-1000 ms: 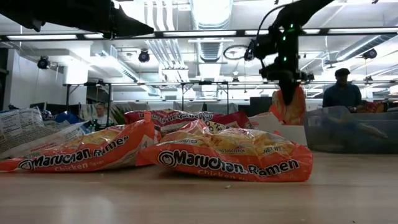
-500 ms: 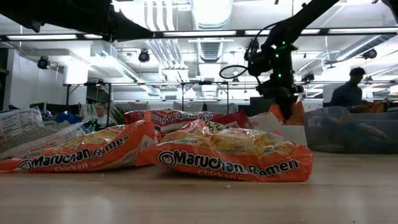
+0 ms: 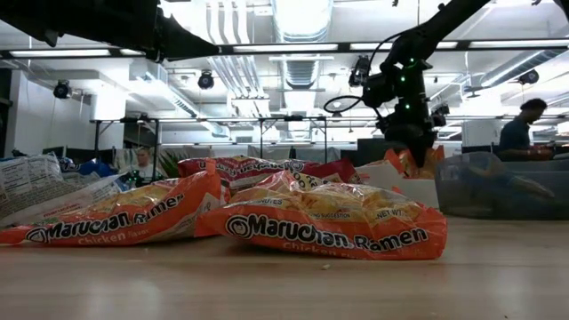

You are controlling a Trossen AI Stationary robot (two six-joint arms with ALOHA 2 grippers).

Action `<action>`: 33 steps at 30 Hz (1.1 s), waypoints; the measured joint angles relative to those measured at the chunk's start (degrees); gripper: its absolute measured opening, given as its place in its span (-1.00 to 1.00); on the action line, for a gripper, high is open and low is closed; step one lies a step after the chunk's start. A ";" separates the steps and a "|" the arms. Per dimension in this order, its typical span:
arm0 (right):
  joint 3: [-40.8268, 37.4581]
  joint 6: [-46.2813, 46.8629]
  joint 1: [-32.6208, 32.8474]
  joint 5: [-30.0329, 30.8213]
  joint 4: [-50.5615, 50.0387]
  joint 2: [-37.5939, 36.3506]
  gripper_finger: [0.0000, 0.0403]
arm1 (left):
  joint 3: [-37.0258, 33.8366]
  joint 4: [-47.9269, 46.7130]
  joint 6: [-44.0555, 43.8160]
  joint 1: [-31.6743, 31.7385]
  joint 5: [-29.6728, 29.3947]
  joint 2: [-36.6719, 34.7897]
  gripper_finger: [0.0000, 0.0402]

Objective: Sort Maruchan noodles
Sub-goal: Put the orange noodle pack into the white bin, then put the red noodle pack into the gray bin

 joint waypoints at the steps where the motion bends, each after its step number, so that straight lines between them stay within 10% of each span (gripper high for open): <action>1: 0.00 0.06 -0.05 0.01 -0.12 -0.06 -0.58 | 0.00 0.00 -0.11 0.00 0.00 0.00 -1.00; 15: 0.31 1.64 -0.28 -6.43 -3.11 -0.79 -0.55 | 0.00 -0.50 -1.87 0.00 -0.02 0.00 -1.00; 33: 6.84 3.32 -0.79 -7.99 -7.55 -1.54 0.06 | 0.00 -0.47 -3.23 -0.01 -0.02 2.71 -1.00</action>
